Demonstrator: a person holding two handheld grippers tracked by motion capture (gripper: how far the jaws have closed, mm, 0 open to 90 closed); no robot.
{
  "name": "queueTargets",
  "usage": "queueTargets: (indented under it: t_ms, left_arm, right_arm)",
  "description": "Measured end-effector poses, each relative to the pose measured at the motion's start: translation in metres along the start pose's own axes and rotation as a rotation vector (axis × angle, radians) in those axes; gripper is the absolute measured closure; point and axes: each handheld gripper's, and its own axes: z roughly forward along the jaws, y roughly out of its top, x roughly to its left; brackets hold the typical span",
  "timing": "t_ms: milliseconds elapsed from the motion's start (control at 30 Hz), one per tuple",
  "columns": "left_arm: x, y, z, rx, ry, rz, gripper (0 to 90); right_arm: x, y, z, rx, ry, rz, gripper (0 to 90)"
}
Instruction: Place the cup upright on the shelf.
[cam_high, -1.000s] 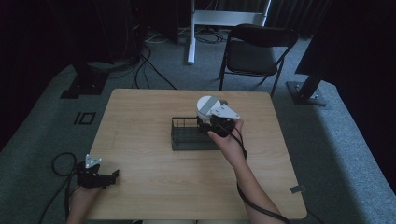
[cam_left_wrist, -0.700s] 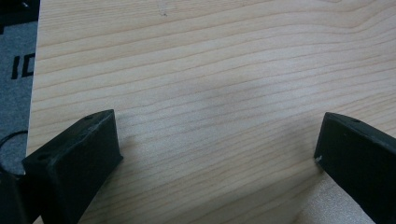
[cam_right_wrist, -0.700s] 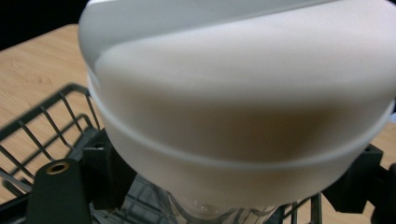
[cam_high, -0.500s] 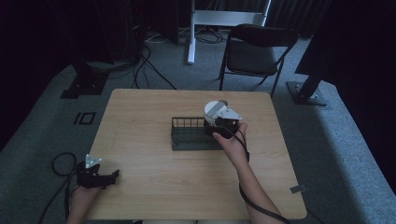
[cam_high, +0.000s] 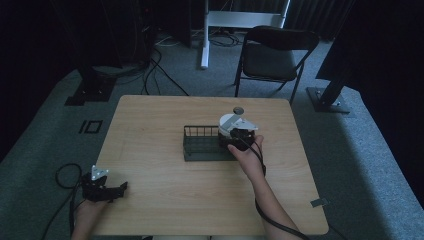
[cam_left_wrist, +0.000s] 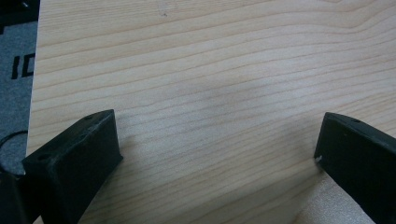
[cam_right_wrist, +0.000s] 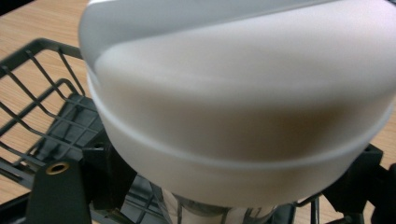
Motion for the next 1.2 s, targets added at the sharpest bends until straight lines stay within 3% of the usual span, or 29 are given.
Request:
queueTargets:
  t_ms: [333,800,1200]
  left_arm:
    - [0.000,0.000,0.000,0.000,0.000,0.000,0.2]
    - [0.000,0.000,0.000,0.000,0.000,0.000,0.2]
    - [0.000,0.000,0.000,0.000,0.000,0.000,0.2]
  right_arm:
    - [0.001,-0.003,0.003,0.023,-0.010,-0.015,18.5]
    - [-0.004,-0.009,0.003,-0.008,0.008,0.041,18.2]
    - [-0.004,-0.012,0.001,-0.035,0.031,0.015,14.4]
